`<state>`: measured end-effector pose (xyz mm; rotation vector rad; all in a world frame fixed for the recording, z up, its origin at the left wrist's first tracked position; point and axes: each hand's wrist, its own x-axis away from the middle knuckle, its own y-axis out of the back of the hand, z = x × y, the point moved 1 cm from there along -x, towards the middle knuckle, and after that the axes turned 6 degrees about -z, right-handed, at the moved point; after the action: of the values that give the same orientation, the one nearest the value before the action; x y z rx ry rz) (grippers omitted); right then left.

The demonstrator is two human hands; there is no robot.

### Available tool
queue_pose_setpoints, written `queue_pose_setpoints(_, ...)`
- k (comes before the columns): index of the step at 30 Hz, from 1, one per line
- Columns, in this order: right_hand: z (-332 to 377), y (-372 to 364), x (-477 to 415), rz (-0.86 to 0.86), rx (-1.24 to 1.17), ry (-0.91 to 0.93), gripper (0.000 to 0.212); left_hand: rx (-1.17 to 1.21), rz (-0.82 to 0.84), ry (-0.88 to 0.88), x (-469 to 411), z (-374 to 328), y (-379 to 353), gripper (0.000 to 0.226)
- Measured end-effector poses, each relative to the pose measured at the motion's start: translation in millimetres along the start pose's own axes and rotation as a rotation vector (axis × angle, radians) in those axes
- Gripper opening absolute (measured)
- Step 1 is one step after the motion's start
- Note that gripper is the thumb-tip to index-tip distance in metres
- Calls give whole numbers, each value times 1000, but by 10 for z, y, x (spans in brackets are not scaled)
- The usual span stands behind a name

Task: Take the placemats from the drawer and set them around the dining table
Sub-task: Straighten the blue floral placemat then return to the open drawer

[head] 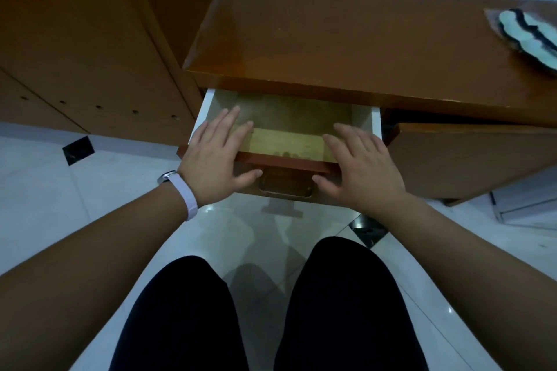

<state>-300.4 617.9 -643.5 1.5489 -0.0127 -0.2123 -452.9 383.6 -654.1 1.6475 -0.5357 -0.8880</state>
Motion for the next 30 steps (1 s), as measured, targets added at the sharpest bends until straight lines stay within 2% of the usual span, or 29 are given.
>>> queue_pose_setpoints(9,-224,-37,-356,-51,24,-133,90,-69,4,113,-514,60,7,98)
queue_pose_setpoints(14,-286,0,-476,-113,60,-128,88,-123,2,71,-754,14,4,95)
queue_pose_setpoints(22,-404,7,-699,-115,92,-84,92,-178,7,31,-961,114,-57,98)
queue_pose_setpoints(30,-474,-102,-845,-210,138,-94,83,-189,-64,9,-1118,161,-165,87)
